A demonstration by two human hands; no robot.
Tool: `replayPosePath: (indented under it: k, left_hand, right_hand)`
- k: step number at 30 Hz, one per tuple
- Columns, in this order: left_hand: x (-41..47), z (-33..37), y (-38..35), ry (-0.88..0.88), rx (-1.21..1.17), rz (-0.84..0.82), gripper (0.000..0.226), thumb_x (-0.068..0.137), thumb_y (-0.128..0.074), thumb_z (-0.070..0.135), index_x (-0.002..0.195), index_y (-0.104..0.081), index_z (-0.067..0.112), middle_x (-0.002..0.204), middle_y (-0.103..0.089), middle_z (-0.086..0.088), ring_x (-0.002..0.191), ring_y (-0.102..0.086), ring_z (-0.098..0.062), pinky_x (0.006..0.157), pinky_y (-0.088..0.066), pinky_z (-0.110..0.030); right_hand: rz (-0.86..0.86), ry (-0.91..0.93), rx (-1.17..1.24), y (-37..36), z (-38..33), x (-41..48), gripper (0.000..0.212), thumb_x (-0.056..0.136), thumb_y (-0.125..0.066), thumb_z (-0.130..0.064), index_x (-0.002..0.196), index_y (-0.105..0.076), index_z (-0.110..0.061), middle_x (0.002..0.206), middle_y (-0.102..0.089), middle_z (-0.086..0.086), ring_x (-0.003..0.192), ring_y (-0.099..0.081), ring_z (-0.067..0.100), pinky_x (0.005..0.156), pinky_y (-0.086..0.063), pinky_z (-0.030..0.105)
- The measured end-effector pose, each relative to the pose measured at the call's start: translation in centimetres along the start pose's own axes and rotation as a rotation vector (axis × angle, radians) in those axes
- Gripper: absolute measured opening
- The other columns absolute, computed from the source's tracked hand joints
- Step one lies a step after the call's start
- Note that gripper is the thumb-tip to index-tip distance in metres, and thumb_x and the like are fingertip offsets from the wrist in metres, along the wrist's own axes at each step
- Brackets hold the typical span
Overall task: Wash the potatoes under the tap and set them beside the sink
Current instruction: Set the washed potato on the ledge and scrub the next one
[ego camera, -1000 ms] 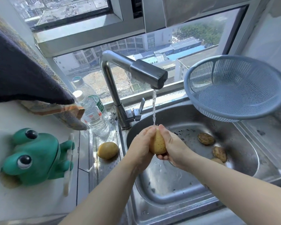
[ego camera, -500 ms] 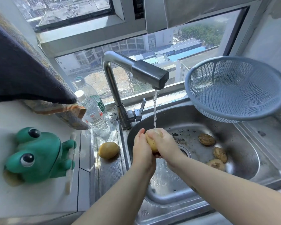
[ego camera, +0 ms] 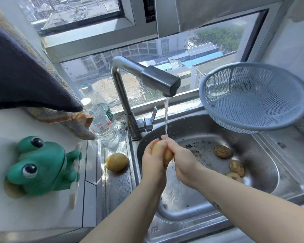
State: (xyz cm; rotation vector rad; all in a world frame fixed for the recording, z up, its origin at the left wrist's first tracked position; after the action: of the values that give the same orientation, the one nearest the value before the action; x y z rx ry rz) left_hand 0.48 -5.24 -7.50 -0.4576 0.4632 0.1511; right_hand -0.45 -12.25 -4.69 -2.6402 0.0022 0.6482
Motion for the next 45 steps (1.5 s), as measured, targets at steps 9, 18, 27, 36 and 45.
replayPosePath:
  k: [9, 18, 27, 36, 45]
  left_hand:
    - [-0.1, -2.5, -1.1, 0.484, -0.163, -0.036, 0.026, 0.095, -0.047, 0.024, 0.094, -0.062, 0.003, 0.071, -0.065, -0.012, 0.063, -0.067, -0.023, 0.053, -0.057, -0.029]
    - [-0.6, -2.4, -1.7, 0.358, -0.107, -0.089, 0.037, 0.102, -0.031, 0.033, 0.123, -0.057, 0.016, 0.111, -0.066, -0.012, 0.102, -0.063, -0.022, 0.085, -0.052, -0.041]
    - [-0.8, -0.4, -3.5, 0.074, 0.243, -0.213, 0.044, 0.088, -0.06, 0.02, 0.13, -0.048, 0.026, 0.125, -0.06, -0.005, 0.113, -0.058, -0.018, 0.103, -0.044, -0.039]
    - [2.4, 1.5, -1.6, 0.061, 0.32, -0.024, 0.033, 0.101, -0.043, 0.033, 0.087, -0.068, 0.018, 0.096, -0.069, -0.011, 0.09, -0.063, -0.025, 0.076, -0.052, -0.039]
    - [0.5, 0.7, -2.5, 0.186, 0.089, -0.239, 0.027, 0.1, -0.045, 0.017, 0.124, -0.056, 0.009, 0.106, -0.065, -0.013, 0.094, -0.062, -0.025, 0.07, -0.051, -0.036]
  right_hand:
    - [-0.083, 0.476, -0.982, -0.2, -3.0, -0.8, 0.056, 0.091, -0.054, -0.041, 0.14, -0.035, -0.025, 0.126, -0.037, -0.014, 0.122, -0.034, 0.006, 0.104, -0.025, 0.021]
    - [0.126, 0.239, -0.428, 0.9, -3.7, 1.5, 0.031, 0.099, -0.036, -0.019, 0.081, -0.061, -0.015, 0.084, -0.057, -0.001, 0.081, -0.055, 0.015, 0.071, -0.048, 0.028]
    - [0.288, -0.174, 0.234, 3.1, 0.0, 1.7, 0.029, 0.098, -0.042, -0.016, 0.083, -0.064, -0.005, 0.083, -0.062, 0.014, 0.085, -0.06, 0.027, 0.094, -0.049, 0.042]
    - [0.006, -0.037, -0.208, 2.3, -0.8, 0.8, 0.031, 0.101, -0.04, -0.026, 0.128, -0.053, -0.026, 0.12, -0.06, 0.003, 0.102, -0.059, 0.02, 0.082, -0.048, 0.031]
    - [-0.055, 0.01, -0.187, 1.9, -0.3, 0.8, 0.028, 0.102, -0.037, -0.026, 0.128, -0.046, -0.021, 0.119, -0.056, 0.007, 0.095, -0.057, 0.019, 0.069, -0.049, 0.028]
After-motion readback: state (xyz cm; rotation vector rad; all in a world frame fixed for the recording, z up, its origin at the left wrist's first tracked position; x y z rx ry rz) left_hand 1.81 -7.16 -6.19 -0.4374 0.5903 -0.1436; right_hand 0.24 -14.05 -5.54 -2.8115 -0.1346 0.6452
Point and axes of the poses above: each hand's wrist, its own x-axis towards the middle knuckle, its own y-axis out of the back of the hand, z = x × y, the point moved 10 cm from there along x, towards the middle knuckle
